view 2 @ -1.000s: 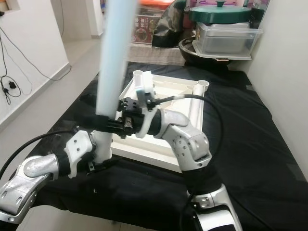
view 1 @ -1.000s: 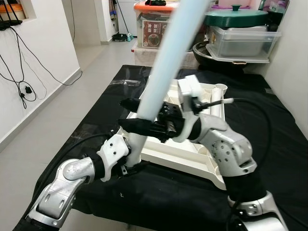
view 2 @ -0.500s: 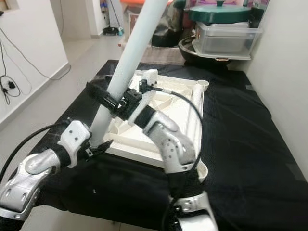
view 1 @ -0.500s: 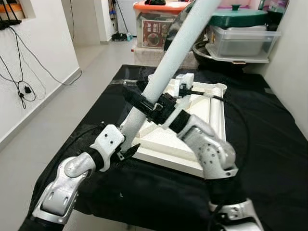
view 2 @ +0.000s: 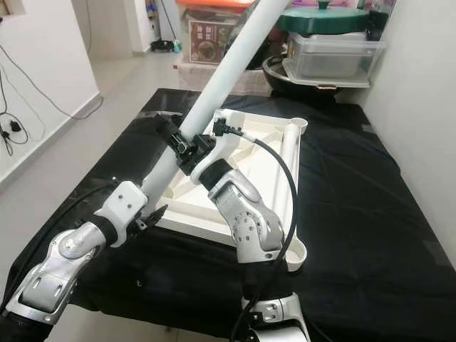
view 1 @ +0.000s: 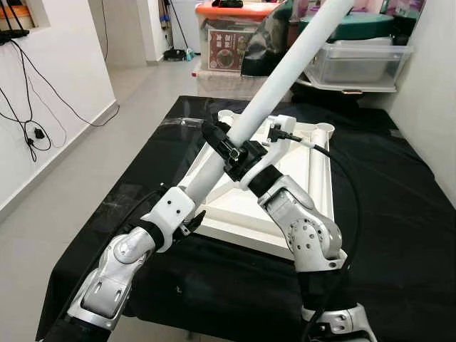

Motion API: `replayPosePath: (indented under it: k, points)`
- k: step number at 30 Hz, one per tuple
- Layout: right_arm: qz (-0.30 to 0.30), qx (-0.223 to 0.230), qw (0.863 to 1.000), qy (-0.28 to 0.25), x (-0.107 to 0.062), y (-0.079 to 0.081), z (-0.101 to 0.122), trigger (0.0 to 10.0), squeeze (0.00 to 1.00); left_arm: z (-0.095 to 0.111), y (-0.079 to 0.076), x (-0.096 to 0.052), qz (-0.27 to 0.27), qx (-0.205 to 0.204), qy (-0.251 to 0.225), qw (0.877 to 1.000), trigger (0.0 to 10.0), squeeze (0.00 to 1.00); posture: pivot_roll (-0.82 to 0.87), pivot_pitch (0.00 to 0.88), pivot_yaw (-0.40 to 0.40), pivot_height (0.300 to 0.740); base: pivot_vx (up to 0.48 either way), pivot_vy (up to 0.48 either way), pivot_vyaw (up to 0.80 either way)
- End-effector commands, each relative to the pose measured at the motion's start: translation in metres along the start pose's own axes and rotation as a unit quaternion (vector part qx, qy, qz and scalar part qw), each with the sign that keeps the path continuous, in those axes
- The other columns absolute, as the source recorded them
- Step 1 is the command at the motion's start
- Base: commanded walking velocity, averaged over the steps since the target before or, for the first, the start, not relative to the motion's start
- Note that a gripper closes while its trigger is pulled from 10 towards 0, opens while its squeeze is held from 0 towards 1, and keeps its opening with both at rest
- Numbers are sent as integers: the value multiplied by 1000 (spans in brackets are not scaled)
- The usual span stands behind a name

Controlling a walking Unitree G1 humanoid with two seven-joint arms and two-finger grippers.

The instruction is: Building children table

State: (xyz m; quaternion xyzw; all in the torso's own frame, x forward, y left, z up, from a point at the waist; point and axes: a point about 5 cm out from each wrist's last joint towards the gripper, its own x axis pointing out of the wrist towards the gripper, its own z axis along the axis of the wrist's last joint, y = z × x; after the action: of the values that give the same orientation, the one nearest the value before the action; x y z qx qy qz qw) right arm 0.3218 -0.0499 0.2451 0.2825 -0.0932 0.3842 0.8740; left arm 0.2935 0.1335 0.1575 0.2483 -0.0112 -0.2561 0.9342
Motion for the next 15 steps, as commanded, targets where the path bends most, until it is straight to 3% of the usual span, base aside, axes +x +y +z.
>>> replayPosePath:
  k: [1, 4, 5, 7, 8, 15]
  points:
    - [23, 39, 999, -12, 5, 17, -10, 0, 0, 1, 0, 1, -10, 10, -4, 1000, 10000, 0, 81, 0, -32, 740, 0, 0, 0]
    - [24, 31, 999, -9, 2, 18, -11, 0, 0, -1, 4, -1, -4, 20, 0, 1000, 10000, 0, 84, 0, -33, 740, 0, 0, 0]
    - [22, 26, 999, -7, 1, 18, -12, 0, 0, -3, 7, -2, 3, 24, 2, 1000, 10000, 290, 87, 0, -35, 740, 0, 0, 0]
    - [21, 24, 999, -5, 0, 18, -12, 0, 0, -3, 9, -3, 8, 27, 3, 1000, 10000, 290, 87, 0, -35, 740, 0, 0, 0]
    - [19, 20, 1000, -4, -1, 16, -12, 0, 0, -3, 11, -4, 14, 17, -1, 1000, 10000, 1000, 87, 0, -38, 740, 0, 0, 0]
    - [7, -1, 1000, -10, -1, 10, -7, 0, 0, -2, 16, -11, 26, -2, -17, 1000, 10000, 1000, 89, 0, -39, 740, 0, 0, 0]
